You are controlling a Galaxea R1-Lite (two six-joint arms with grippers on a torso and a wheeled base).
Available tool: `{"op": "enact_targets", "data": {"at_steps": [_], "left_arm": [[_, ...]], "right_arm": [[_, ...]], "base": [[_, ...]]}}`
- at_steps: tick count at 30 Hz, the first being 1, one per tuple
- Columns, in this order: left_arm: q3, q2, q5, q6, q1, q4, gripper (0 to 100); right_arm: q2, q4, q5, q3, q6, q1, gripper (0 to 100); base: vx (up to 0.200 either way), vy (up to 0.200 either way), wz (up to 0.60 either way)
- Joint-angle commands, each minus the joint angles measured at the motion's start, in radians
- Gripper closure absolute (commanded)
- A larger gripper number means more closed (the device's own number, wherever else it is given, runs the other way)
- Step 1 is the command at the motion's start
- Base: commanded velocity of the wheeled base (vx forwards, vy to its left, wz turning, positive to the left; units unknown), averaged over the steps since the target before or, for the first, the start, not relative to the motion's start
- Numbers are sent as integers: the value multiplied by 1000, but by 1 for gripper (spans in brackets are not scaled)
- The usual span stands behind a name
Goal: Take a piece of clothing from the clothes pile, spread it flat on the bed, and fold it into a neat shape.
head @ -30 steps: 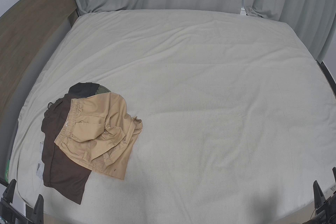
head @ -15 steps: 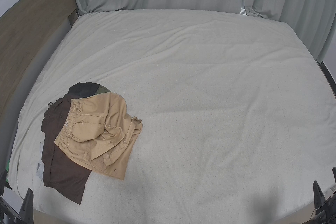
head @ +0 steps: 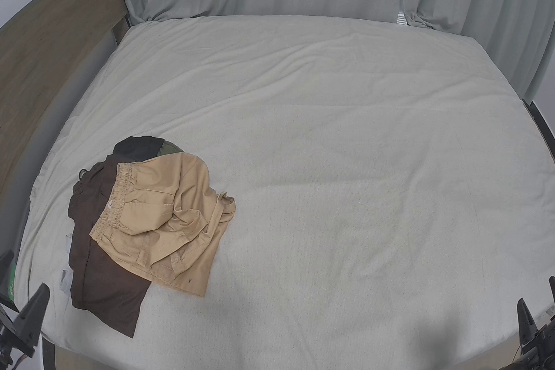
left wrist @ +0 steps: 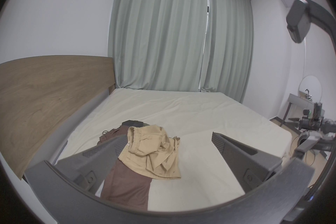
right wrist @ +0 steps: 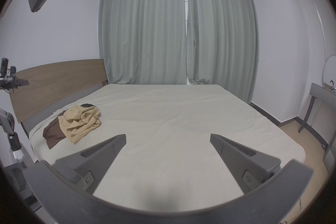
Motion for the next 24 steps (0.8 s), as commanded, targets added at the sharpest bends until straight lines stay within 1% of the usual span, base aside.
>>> {"op": "enact_targets", "data": {"at_steps": [1, 3, 6, 10, 16, 21, 24], "left_arm": [[-76, 143, -8, -18, -45, -9, 0], [-109, 192, -37, -41, -55, -11, 0], [-134, 239, -62, -52, -53, -12, 0], [-137, 290, -77, -52, -53, -32, 0], [-140, 339, -125, -67, -47, -51, 0], [-142, 376, -154, -92, -45, -80, 0], [-149, 402, -172, -132, -44, -98, 0]], "right_arm": [[-16, 0, 0, 18, 1, 1, 0], [-16, 0, 0, 18, 3, 1, 0], [-16, 0, 0, 18, 3, 1, 0], [-16, 0, 0, 18, 6, 1, 0], [-16, 0, 0, 18, 7, 1, 0], [-16, 0, 0, 18, 6, 1, 0], [-16, 0, 0, 18, 6, 1, 0]], "base": [[0, 0, 0], [0, 0, 0], [0, 0, 0], [0, 0, 0], [0, 0, 0], [0, 0, 0], [0, 0, 0]]}}
